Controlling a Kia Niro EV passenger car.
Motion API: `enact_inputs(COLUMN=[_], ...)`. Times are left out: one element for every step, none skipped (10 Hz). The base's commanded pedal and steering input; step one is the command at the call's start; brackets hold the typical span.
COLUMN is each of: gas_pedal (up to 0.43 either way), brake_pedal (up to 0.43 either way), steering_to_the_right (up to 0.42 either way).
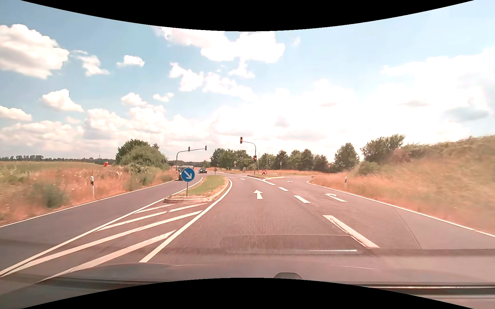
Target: Follow the waypoints while adhering to traffic rules and regulations
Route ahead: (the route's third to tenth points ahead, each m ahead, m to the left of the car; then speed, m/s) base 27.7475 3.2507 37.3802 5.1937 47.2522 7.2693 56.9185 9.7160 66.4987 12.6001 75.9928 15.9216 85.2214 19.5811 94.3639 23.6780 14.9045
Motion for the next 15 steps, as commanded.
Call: enact_inputs(gas_pedal=[0.0, 0.0, 0.0, 0.0, 0.0, 0.0, 0.0, 0.0, 0.0, 0.0, 0.0, 0.0, 0.0, 0.0, 0.0], brake_pedal=[0.293, 0.299, 0.305, 0.305, 0.311, 0.311, 0.317, 0.323, 0.329, 0.335, 0.341, 0.335, 0.341, 0.341, 0.341], steering_to_the_right=[-0.021, -0.023, -0.023, -0.024, -0.024, -0.025, -0.025, -0.025, -0.026, -0.027, -0.028, -0.028, -0.03, -0.033, -0.034])
